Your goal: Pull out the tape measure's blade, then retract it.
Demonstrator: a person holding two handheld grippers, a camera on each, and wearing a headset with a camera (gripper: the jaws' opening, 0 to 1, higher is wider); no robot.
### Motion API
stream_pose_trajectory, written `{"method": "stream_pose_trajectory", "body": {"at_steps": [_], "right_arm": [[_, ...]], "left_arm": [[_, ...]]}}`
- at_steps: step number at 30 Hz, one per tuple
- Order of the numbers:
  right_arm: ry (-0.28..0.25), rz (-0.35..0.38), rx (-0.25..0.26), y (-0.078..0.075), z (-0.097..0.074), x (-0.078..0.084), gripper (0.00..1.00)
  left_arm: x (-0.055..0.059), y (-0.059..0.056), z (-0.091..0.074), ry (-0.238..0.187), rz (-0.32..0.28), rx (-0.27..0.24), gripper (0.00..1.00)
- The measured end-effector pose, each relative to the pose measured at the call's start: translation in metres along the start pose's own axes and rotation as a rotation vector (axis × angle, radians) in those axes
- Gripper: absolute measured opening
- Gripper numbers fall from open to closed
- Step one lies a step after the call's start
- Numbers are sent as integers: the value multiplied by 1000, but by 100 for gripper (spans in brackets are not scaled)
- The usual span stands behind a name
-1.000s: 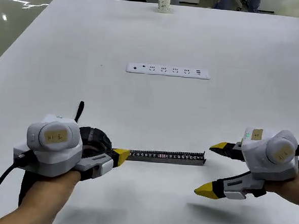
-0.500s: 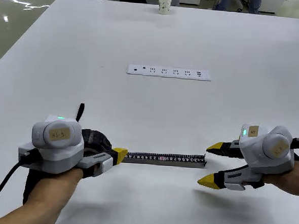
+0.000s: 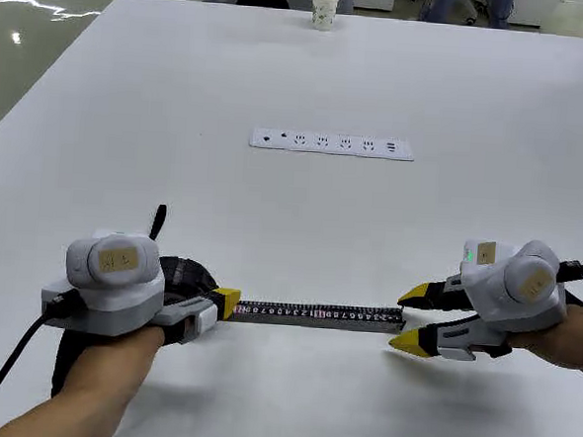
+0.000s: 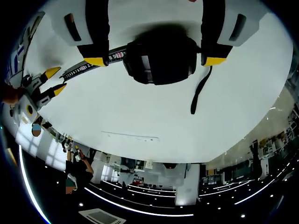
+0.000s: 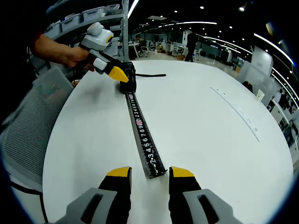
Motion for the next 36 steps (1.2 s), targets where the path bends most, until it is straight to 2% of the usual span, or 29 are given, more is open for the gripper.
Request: {"method": "stream_pose_trajectory", "body": {"at_steps": [7,16,29,36], "right_arm": [[6,-15,-19,-4,1,0,22],[1,-29,-37,-8,3,0,12],[0,-63,-48,-10,6,3,11],[-2,-58,-46,-10,6,4,10]], "left_arm": [[2,2,4,19,-8,2,69],[3,3,3,23,-20,-8,62],[3,3,5,34,-21,-16,63],[4,3,6,39,-22,-27,64]]}}
Point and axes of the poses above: the centre of the closed fingertips' face, and the gripper's own axes: z roughly forward along the fingers, y roughly to its left, x roughly out of its underside, the point moved 8 cm from there along -z, roughly backward along the fingers, and after that the axes turned 11 degrees about z, right-handed, at the moved point
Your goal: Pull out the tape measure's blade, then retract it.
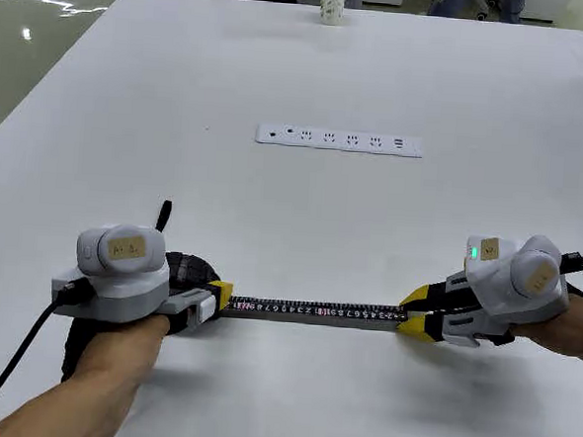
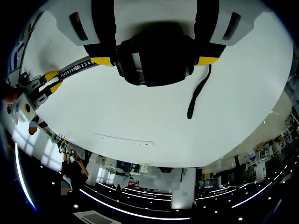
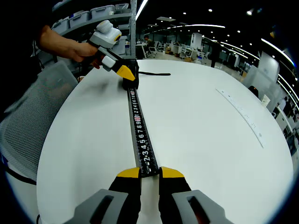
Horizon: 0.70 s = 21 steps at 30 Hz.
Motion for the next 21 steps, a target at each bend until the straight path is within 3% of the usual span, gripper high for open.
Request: {"method": "stream_pose_trajectory", "body": {"at_steps": [21], "right_arm": [[12,-4,4,0,1,0,9]], "left_arm": [[0,1,1,18,4,-13,61]]}}
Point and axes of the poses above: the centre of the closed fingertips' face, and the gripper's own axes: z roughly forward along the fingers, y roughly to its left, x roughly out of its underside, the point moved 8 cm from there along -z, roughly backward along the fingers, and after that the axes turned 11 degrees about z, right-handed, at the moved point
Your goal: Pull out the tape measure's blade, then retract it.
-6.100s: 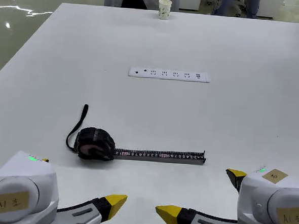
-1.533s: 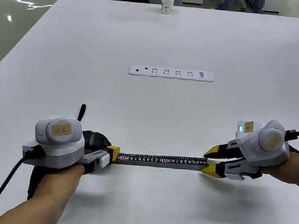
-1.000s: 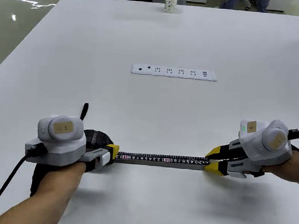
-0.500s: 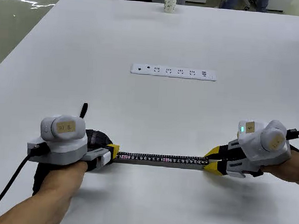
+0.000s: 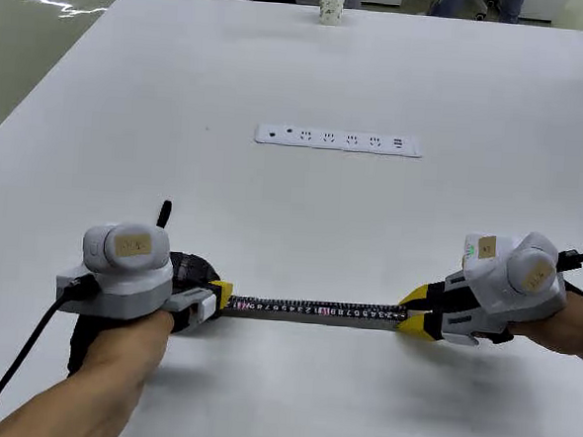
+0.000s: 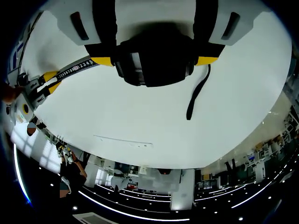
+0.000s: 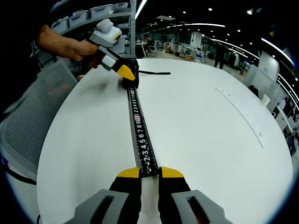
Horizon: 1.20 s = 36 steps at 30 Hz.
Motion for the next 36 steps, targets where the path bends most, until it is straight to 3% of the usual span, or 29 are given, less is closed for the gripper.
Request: {"method": "stream_pose_trajectory", "body": {"at_steps": [6,22,27,36], "right_arm": [[0,-2,-1,0,0,0,9],[0,0,-1,3,-1,-3,9],[1,-1,-1,3,-1,-2,9],[3,-4,-3,3,-1,-2,9]], "left_arm": [[0,0,-2,17,1,-2,60],[-1,0,-3,16,13,6,58],[0,0,-3,-2,14,4,59],[-1,1,1,11,15,12,59]]}}
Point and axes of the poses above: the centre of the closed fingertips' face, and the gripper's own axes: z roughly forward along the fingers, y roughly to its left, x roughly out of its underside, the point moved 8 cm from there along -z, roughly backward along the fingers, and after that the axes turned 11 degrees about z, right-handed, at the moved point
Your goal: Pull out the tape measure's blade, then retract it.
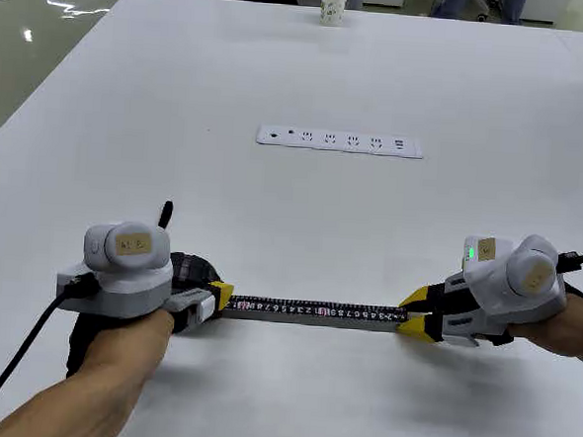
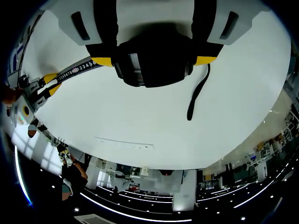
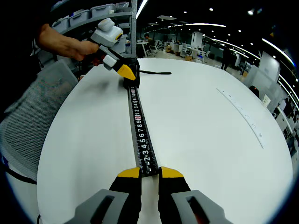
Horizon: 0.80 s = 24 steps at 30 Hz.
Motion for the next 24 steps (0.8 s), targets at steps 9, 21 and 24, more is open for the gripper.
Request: {"method": "stream_pose_trajectory", "body": {"at_steps": [9,21,24], "right_arm": [[-1,1,-4,-2,0,1,9],[0,1,-2,-3,0,1,9],[2,2,-1,-2,0,0,9]], "left_arm": [[0,-1,-1,4,-2,6,59],[0,-2,-3,3,-4,11,59],[1,-1,-3,3,-5,13,59]]}}
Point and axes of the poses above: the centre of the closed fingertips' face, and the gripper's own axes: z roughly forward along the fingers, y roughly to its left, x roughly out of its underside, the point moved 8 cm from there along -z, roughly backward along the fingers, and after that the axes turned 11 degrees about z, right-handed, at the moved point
